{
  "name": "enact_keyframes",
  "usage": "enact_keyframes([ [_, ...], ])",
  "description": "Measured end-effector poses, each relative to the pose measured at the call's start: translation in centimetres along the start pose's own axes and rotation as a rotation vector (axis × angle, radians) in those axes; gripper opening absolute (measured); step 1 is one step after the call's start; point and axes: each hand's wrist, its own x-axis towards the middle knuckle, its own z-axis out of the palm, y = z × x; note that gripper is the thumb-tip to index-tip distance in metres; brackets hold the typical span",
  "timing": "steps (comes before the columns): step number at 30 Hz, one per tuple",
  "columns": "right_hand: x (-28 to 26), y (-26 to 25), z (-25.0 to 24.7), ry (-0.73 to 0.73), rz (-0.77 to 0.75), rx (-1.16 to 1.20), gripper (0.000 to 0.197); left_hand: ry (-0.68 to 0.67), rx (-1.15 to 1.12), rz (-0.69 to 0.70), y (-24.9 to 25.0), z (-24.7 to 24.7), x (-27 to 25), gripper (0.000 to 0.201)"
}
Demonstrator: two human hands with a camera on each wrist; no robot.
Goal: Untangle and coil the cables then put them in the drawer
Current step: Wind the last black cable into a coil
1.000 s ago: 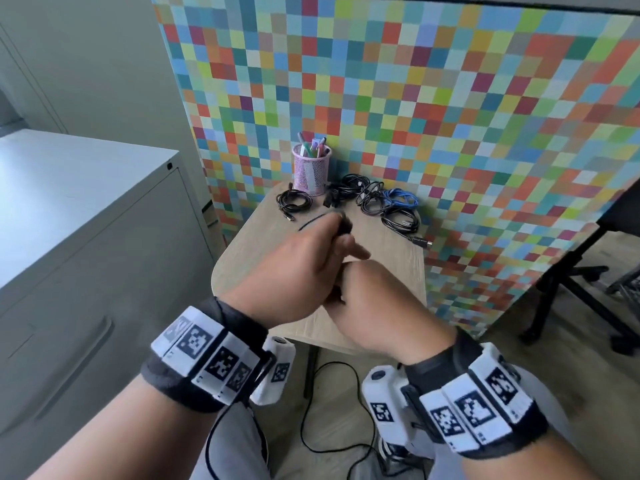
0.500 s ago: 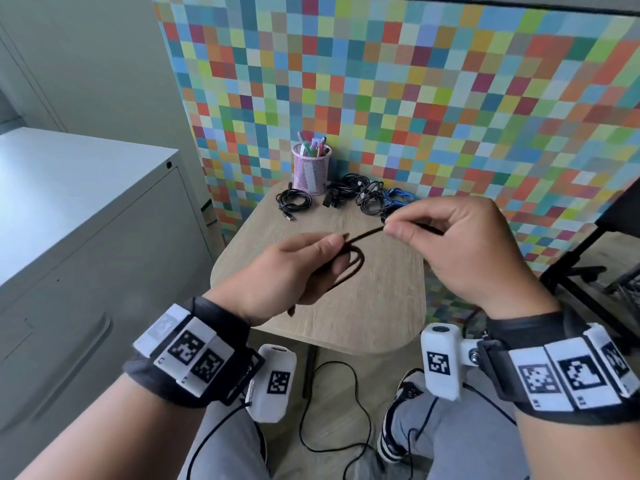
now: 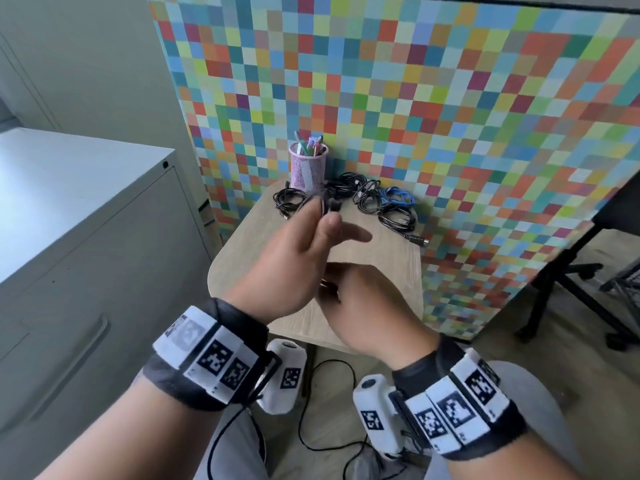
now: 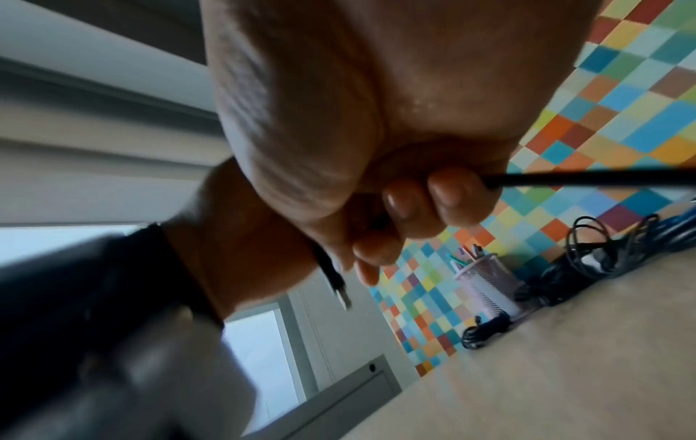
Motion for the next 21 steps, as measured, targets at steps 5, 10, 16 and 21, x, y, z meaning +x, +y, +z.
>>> enact_keyframes([
  [5,-0.1,0.2,-2.3,0.019,0.020,0.027,0.038,-0.079,0.616,0.052,-0.8,-0.2,0.1,0.025],
  [10,-0.7,1.2,-4.7,0.023,-0.031,0.213,0.010,-0.221,0.609,-0.044,-0.3,-0.9,0.5,0.038],
  [16,-1.0,3.0,-8.3,0.147,-0.053,0.353,0.002,-0.425,-0.111,-0.319,-0.7,-3.0,-0.1,0.047],
  [21,-0.3,6.4,-8.1,0.325,-0.020,0.438,0.008,-0.538,-0.570,-0.183,-1.1,-4.7,-1.0,0.032],
])
